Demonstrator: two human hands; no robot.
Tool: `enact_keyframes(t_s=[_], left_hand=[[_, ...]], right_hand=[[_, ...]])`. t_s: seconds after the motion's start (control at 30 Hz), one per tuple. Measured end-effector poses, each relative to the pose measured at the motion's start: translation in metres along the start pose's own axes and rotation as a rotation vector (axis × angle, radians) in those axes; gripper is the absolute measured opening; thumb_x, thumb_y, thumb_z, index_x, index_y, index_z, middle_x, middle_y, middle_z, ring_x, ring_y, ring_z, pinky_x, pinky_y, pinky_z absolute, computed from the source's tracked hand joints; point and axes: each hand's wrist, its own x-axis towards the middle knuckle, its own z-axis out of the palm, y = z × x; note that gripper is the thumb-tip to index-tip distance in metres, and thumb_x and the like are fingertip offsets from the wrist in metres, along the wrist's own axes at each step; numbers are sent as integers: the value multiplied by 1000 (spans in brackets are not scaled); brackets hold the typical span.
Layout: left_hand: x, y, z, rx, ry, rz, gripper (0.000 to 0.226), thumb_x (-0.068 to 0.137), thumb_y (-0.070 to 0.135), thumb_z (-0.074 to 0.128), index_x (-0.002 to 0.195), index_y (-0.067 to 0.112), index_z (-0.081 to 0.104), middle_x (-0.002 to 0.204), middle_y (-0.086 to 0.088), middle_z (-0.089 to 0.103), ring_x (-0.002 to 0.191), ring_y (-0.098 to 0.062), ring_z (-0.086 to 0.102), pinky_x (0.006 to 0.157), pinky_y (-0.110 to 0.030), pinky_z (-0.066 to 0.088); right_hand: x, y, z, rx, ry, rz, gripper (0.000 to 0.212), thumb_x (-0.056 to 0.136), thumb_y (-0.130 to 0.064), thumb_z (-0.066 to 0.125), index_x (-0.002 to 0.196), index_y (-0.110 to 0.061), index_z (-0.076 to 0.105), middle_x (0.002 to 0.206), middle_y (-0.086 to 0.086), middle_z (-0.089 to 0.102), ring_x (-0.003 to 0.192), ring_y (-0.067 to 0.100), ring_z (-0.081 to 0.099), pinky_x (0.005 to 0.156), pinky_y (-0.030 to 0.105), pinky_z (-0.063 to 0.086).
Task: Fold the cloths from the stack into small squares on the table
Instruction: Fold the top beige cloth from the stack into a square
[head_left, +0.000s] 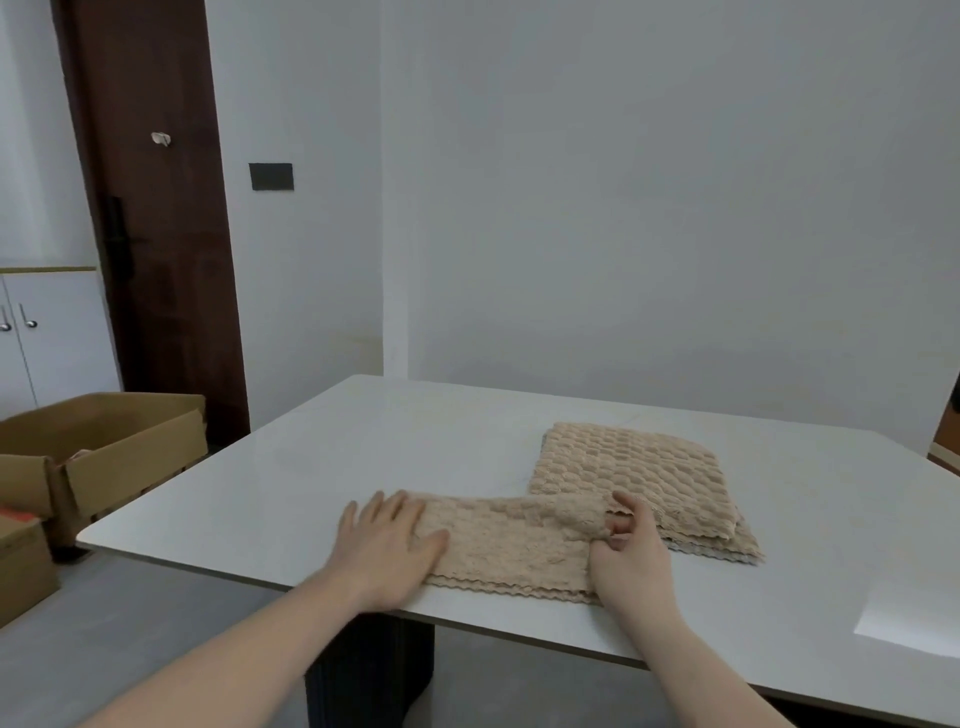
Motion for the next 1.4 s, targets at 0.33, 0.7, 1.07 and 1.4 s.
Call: enact_keyframes(t_s=[0.33,0.7,1.07,1.4], left_hand=[[1,-37,1,-70,26,-87,71,97,65,25,159,32,22,169,4,12,156,-21,5,126,-45,3],[-2,-35,-4,-91,34,-78,71,95,63,28,158,31,25,167,4,17,155,-21,7,126,-45,4],[-2,-38,-2,-122,78,-71,70,94,64,30,155,31,32,163,6,26,153,-20,14,125,-43,7],[2,-42,-3,-291,123,-90,58,92,60,41,146,37,45,158,13,38,149,-15,25,124,-40,14]], right_hand=[[-2,-2,0,5,106,97,52,88,-21,62,136,-27,45,119,-5,60,105,19,60,87,36,45],[16,-10,-9,163,31,270,47,84,-4,64,127,-22,57,112,5,66,79,20,65,65,33,52],[24,-88,20,249,-88,116,34,84,-2,67,114,-18,65,111,2,70,85,19,69,58,28,52],[-6,-111,105,233,-420,11,30,89,-20,70,117,-25,62,120,-5,65,91,15,73,81,38,63]])
